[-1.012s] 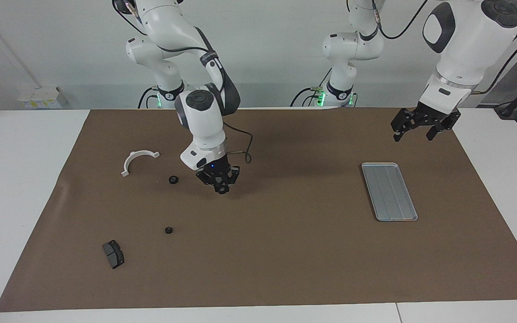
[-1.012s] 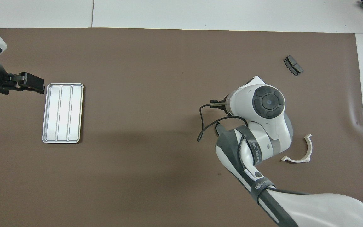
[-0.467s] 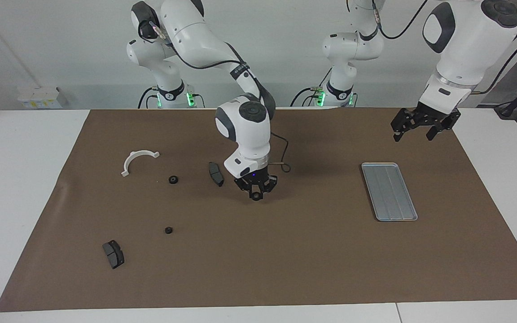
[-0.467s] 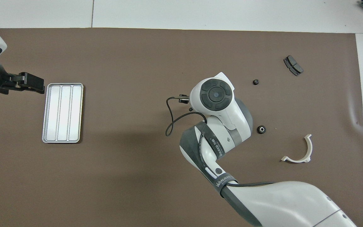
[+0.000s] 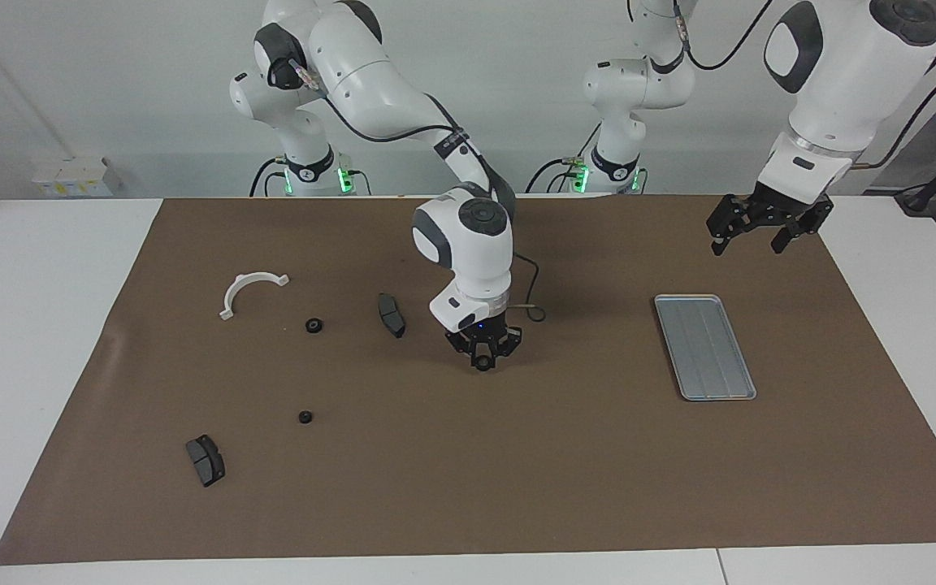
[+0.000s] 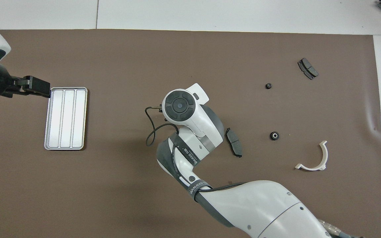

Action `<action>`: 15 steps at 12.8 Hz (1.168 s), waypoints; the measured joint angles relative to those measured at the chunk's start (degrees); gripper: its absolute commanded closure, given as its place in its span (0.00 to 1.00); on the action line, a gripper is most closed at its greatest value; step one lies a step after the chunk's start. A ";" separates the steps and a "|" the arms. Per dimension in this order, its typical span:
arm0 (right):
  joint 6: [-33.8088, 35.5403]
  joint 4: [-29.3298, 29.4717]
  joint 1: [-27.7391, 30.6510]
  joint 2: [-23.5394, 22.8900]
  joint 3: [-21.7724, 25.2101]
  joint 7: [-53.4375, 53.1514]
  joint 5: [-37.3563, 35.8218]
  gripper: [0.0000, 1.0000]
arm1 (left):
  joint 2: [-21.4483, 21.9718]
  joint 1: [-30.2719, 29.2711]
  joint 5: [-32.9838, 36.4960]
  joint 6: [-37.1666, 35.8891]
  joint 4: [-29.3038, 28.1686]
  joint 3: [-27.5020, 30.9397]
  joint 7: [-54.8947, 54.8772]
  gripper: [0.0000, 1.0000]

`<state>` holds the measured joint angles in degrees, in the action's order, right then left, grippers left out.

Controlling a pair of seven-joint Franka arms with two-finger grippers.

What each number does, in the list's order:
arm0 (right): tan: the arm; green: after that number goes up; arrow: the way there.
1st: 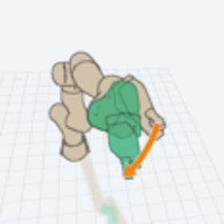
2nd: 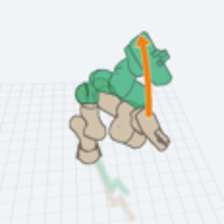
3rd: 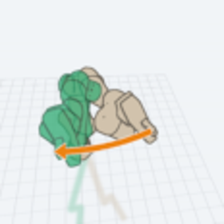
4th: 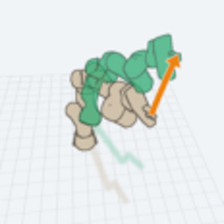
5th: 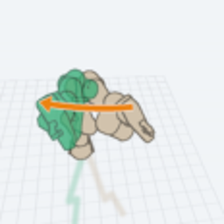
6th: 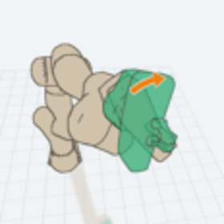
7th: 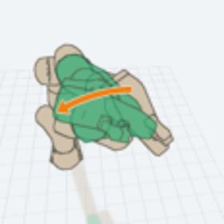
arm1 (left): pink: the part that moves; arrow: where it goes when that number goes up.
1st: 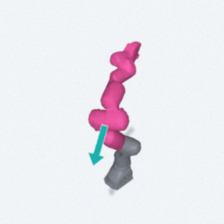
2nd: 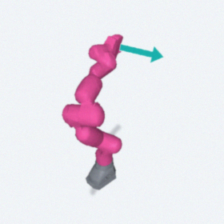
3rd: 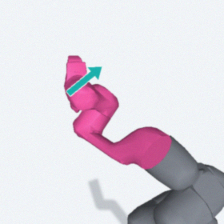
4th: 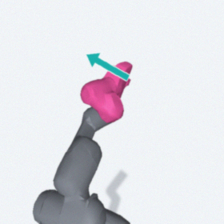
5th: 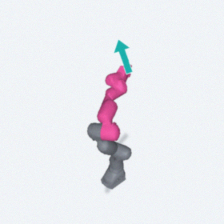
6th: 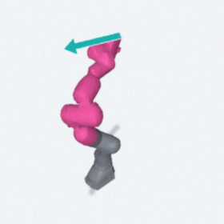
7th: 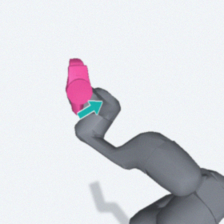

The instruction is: Pick bearing gear from pile to tray

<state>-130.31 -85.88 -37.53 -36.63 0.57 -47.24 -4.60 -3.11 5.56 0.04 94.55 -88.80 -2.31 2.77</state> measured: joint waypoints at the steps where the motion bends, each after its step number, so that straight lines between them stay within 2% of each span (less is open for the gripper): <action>1: 0.02 -0.23 -0.31 -0.01 0.00 -0.02 0.00 0.23 | -0.01 0.85 -0.03 0.01 -0.01 -0.81 1.40 0.00; 2: 0.06 -0.36 -0.36 -0.01 0.01 -0.02 0.00 0.19 | -0.06 2.05 -0.03 0.01 -0.02 -1.48 3.05 0.00; 4: 0.16 -0.37 -0.30 0.00 0.16 -0.02 0.00 0.02 | -0.73 5.16 -0.03 0.40 -0.07 -2.04 5.49 0.00; 9: 0.18 -1.35 1.49 1.95 0.85 0.86 -0.04 0.00 | -6.48 10.54 -0.03 6.72 -0.15 -2.14 13.87 0.00; 11: -0.21 -5.35 5.34 5.79 0.93 4.86 -0.05 0.00 | -8.83 12.15 -0.03 9.40 -0.11 -2.16 16.43 0.00; 15: -1.56 -20.93 12.97 18.62 0.87 15.46 -0.04 0.00 | -13.36 16.10 0.48 11.89 2.32 -2.16 22.21 0.00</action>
<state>-131.87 -106.80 -24.56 -18.01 1.44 -31.78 -4.64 -16.47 21.66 0.52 106.44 -86.48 -4.48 24.99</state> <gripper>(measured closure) 0.000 0.000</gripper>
